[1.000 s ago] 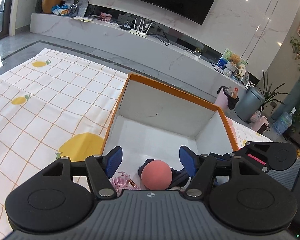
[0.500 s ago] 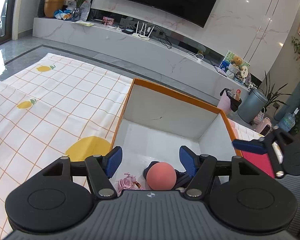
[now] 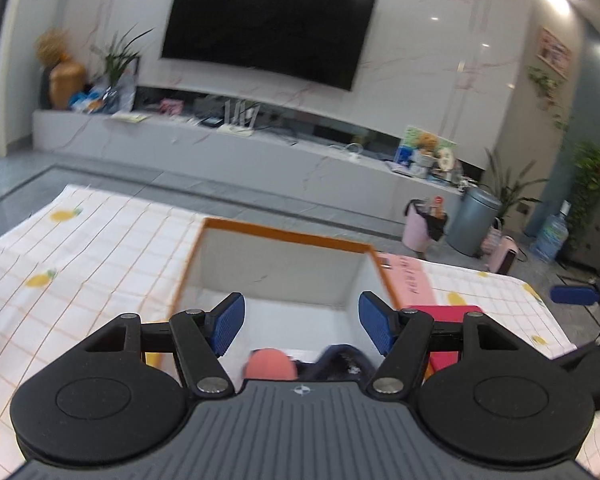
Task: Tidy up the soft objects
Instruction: 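Move both tools back from the orange box over the pile of soft items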
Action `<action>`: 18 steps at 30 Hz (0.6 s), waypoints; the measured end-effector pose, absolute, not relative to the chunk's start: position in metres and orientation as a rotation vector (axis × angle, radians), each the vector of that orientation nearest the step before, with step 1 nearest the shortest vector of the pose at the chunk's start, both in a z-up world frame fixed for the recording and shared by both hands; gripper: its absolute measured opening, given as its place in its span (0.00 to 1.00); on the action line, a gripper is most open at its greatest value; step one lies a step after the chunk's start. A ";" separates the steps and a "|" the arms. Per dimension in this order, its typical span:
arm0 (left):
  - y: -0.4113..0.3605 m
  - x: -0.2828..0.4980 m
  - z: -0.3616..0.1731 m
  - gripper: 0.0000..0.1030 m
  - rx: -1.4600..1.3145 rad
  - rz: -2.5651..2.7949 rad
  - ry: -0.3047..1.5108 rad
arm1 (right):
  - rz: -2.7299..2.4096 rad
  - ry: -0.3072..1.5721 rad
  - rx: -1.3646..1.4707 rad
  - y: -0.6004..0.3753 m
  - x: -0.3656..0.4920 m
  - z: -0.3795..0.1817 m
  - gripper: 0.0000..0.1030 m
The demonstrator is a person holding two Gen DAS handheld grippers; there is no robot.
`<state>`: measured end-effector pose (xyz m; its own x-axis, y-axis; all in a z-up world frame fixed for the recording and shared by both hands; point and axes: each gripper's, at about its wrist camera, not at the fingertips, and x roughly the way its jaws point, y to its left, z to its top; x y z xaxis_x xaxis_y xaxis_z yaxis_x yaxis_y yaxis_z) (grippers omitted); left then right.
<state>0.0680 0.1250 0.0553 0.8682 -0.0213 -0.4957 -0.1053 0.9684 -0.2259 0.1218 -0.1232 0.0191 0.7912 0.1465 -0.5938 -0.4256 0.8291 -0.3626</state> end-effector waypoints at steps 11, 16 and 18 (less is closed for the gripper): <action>0.054 0.057 0.048 0.75 -0.173 -0.081 0.524 | 0.168 0.708 -0.316 -0.240 0.122 -0.015 0.98; 0.032 0.059 0.033 0.75 -0.171 -0.115 0.555 | 0.188 0.772 -0.237 -0.254 0.118 -0.035 0.98; 0.028 0.058 0.028 0.75 -0.171 -0.114 0.555 | 0.218 0.804 -0.193 -0.255 0.113 -0.043 0.98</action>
<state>0.0575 0.0284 0.0278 0.8441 -0.1531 -0.5139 0.0611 0.9796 -0.1916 0.1129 -0.2551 -0.0429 0.6737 0.1193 -0.7293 -0.2651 0.9602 -0.0879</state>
